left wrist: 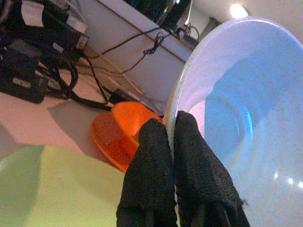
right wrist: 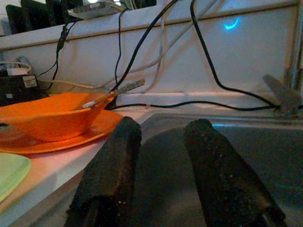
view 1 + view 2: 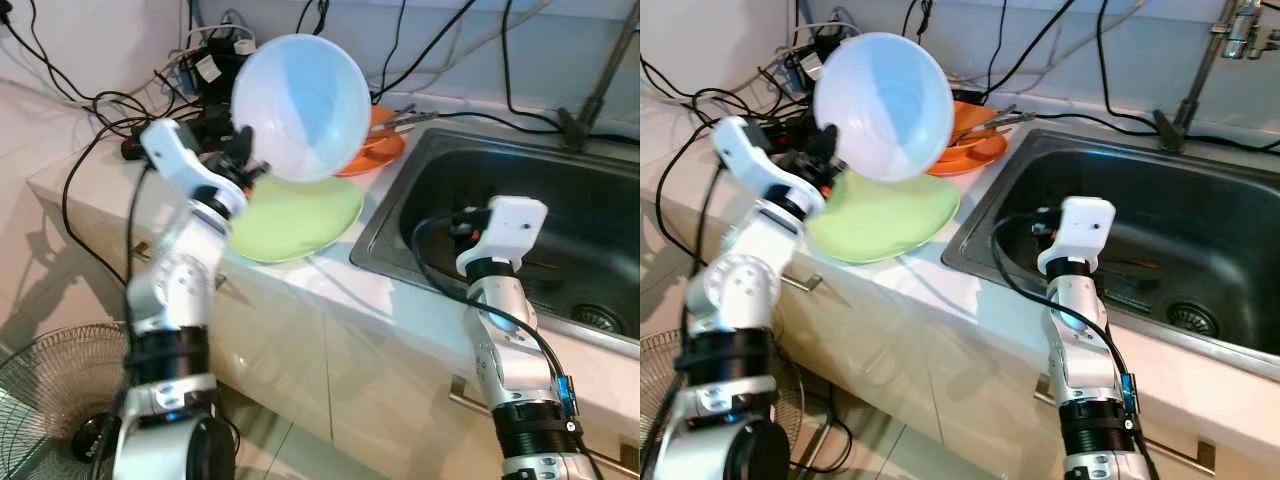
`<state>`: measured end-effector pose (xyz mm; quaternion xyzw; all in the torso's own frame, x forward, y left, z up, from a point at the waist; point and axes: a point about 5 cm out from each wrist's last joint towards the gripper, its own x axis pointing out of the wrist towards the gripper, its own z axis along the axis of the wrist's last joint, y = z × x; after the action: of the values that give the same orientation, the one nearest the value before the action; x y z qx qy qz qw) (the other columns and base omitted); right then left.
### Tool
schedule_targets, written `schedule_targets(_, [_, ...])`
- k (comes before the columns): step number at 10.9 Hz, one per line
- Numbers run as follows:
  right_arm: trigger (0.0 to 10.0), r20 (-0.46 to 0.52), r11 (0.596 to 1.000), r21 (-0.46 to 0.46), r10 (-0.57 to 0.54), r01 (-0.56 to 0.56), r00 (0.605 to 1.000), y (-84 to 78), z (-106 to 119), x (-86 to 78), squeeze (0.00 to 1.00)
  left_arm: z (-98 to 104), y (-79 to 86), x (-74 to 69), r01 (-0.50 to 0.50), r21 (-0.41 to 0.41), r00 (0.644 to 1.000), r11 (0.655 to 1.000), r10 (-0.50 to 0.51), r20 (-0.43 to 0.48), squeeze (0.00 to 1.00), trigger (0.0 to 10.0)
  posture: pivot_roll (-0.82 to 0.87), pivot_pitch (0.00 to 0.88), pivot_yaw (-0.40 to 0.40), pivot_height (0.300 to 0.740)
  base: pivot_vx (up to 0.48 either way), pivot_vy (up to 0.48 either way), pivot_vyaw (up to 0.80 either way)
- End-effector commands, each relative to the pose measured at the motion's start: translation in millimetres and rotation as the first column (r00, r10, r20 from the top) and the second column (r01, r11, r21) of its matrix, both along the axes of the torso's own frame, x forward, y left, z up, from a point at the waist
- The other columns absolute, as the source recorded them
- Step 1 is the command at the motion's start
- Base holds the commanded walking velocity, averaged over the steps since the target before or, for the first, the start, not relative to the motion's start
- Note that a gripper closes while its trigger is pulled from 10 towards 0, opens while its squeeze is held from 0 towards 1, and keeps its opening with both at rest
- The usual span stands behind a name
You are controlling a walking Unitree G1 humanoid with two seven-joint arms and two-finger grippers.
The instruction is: Kitchen organization
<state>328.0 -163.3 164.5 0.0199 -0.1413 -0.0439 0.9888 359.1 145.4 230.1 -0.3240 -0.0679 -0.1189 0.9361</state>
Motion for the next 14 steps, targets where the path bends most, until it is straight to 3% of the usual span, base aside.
schedule_targets(1, [10.0,0.055,0.999,0.043,0.019,-0.022,0.998,0.5,21,3.5,1.00,8,-2.4,-1.5,0.005,0.033,0.998,0.999,-0.007,0.056,0.00,10.0,0.05,0.000,0.113,0.740,0.000,0.000,0.00])
schedule_targets(3, [10.0,0.108,0.993,0.106,0.034,-0.045,0.994,-4.2,45,5.3,1.00,6,-11.1,-2.1,0.023,0.057,0.997,0.998,-0.027,0.066,0.00,10.0,0.04,0.000,0.111,0.740,0.000,0.000,0.00])
schedule_targets(4, [10.0,0.116,0.992,0.111,0.052,-0.065,0.992,-2.9,51,4.5,0.39,6,-13.2,-2.9,0.025,0.083,0.997,0.996,-0.031,0.073,0.00,10.0,0.04,0.000,0.110,0.740,0.000,0.000,0.00])
schedule_targets(5, [10.0,0.121,0.985,0.133,0.091,-0.107,0.988,0.1,56,3.4,0.00,5,-14.9,-3.5,0.026,0.084,0.996,0.996,-0.033,0.078,0.00,10.0,0.04,0.000,0.110,0.740,0.000,0.000,0.00])
schedule_targets(8, [10.0,0.119,0.922,0.240,0.282,-0.303,0.952,14.9,63,-0.1,0.00,3,-24.6,-4.8,0.042,0.191,0.992,0.981,-0.063,0.106,0.00,10.0,0.04,0.000,0.109,0.740,0.000,0.000,0.00])
schedule_targets(14, [10.0,0.073,0.872,0.269,0.405,-0.409,0.912,29.5,55,-1.0,0.00,11,-38.9,-4.5,0.100,0.223,0.978,0.970,-0.137,0.156,0.00,10.0,0.04,0.004,0.111,0.740,0.000,0.000,0.00])
